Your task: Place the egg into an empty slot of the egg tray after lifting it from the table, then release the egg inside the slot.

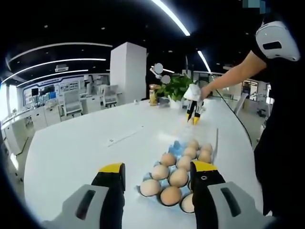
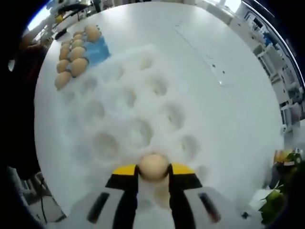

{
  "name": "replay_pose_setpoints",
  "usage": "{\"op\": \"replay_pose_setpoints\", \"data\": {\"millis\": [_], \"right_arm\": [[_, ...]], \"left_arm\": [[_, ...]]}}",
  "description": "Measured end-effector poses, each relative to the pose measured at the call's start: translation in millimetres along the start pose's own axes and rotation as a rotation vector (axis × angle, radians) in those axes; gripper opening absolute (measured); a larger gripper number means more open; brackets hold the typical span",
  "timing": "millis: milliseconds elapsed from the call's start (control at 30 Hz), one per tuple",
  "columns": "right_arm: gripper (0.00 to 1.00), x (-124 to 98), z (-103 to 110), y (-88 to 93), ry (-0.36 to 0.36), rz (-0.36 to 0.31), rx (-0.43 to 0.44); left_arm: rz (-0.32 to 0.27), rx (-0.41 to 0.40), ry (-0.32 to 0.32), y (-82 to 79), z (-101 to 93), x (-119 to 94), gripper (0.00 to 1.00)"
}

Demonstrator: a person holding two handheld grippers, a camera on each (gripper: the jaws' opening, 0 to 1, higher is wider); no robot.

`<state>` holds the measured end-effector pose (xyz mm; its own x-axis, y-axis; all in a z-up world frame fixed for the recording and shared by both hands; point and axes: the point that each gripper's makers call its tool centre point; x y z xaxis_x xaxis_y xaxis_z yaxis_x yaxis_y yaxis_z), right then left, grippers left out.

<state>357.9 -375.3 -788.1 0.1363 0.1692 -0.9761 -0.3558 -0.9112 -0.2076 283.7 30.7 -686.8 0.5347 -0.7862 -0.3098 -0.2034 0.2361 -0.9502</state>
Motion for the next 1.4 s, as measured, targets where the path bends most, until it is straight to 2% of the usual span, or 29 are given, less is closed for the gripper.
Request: {"op": "replay_pose_setpoints", "data": {"millis": [300,600,1267,1400], "right_arm": [[0.24,-25,4,-10.4,0.005,-0.049,-0.004],[0.24,-25,15,-27.8,-0.016,-0.068,-0.049],[0.24,-18,44,-87.9,-0.069,-0.135,-0.191],[0.24,-17,47,-94.5,-0.072,-0.138,-0.21]], "left_arm": [[-0.009,0.008,-0.004,-3.7,1.4,1,0.56],[-0.008,0.01,0.003,-3.6,0.3,2,0.56],[-0.01,0.006,-0.006,-1.6,2.2,-1,0.56],[-0.009,0.008,-0.007,-0.3,1.5,-1,0.56]]}}
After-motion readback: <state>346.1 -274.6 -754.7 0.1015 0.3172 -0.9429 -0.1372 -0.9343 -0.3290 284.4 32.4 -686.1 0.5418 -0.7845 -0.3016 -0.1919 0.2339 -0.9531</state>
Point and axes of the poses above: the point that each gripper's makers call its tool centre point, and the gripper's own axes: x roughly forward along the fingers, z roughly to its left, y roughly out of its underside
